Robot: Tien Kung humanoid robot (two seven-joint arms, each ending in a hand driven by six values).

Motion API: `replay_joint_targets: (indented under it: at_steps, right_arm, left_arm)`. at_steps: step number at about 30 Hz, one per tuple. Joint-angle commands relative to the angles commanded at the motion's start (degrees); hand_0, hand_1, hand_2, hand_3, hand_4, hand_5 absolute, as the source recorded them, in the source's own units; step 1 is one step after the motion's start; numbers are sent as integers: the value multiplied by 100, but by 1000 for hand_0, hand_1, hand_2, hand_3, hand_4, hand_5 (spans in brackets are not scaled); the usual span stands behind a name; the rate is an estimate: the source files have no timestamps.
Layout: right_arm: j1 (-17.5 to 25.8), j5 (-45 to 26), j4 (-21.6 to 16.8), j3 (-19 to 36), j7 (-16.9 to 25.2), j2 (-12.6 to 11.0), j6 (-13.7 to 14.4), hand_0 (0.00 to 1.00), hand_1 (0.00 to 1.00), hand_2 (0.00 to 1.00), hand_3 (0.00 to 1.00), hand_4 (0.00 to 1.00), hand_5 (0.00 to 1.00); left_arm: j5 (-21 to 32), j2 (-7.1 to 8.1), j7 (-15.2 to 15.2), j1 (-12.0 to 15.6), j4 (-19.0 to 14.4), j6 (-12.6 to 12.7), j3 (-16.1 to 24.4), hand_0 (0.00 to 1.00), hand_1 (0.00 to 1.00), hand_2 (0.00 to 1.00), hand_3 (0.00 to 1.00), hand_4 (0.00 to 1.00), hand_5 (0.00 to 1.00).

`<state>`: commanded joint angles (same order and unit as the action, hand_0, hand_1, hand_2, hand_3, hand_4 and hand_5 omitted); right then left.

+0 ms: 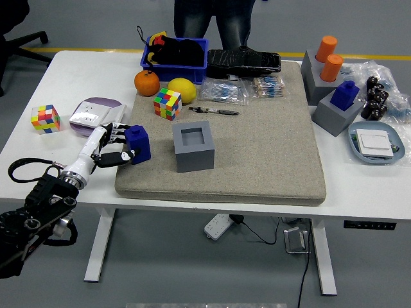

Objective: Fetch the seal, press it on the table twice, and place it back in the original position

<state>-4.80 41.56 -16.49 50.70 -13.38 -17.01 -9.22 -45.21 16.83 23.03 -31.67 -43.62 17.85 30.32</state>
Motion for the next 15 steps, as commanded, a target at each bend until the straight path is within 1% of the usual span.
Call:
replay_joint_targets:
  at_steps: [4,15]
  right_arm:
    - [5,-2,2,-11,-2,-2,1,865,780,740,744,798,568]
    - [17,-13,5,-39,-1,5,-2,865,780,740,744,799,567]
  left_arm:
    - [14,-47,11,3,-8,11,43,674,538,501,619,703,2]
    - [64,-89,55,76,59,37,37,673,537,499,618,701,2]
